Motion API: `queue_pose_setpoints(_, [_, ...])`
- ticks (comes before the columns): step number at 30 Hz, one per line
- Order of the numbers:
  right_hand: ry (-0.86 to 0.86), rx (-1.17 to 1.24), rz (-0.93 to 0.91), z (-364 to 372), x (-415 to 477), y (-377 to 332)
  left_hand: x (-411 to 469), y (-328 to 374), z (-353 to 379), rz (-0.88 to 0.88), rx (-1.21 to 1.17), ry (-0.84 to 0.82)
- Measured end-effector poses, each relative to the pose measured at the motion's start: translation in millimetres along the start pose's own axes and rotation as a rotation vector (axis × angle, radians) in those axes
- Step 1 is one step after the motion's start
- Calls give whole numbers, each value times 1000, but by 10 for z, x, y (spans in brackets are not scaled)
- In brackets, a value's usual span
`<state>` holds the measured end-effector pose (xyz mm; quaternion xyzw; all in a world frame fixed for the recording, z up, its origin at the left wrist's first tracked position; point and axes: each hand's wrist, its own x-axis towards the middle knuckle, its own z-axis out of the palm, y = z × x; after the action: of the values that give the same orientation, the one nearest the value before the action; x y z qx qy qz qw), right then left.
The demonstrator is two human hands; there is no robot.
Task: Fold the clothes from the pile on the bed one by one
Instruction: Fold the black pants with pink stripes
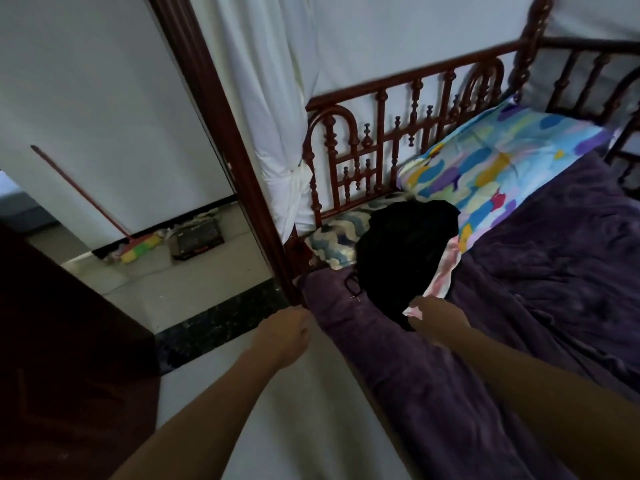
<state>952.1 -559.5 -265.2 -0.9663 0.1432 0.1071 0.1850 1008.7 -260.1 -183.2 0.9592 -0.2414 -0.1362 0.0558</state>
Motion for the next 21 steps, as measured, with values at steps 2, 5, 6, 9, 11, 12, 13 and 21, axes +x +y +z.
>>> queue_pose_setpoints(2, [5,0,30,60,283,-21,343,-155,50,15,2,-22])
queue_pose_setpoints(5, [-11,12,117,228,655,-22,844,-364,140,59,-1,-59])
queue_pose_setpoints(6, [-26,22,149,282,759,-27,1010,-430,168,84,-14,-69])
queue_pose_setpoints(9, [-92,56,231,510,1053,1,1493,-603,264,151,-28,-127])
queue_pose_setpoints(11, [-154,79,284,664,1163,13,1781,-668,332,196,-39,-188])
queue_pose_setpoints(12, [-188,103,320,731,1189,8,1909,-681,367,211,-52,-219])
queue_pose_setpoints(13, [-209,128,360,803,1214,10,2021,-675,384,218,-58,-247])
queue_pose_setpoints(21, [-283,182,517,1337,1849,328,2920,-464,759,293,-60,-389])
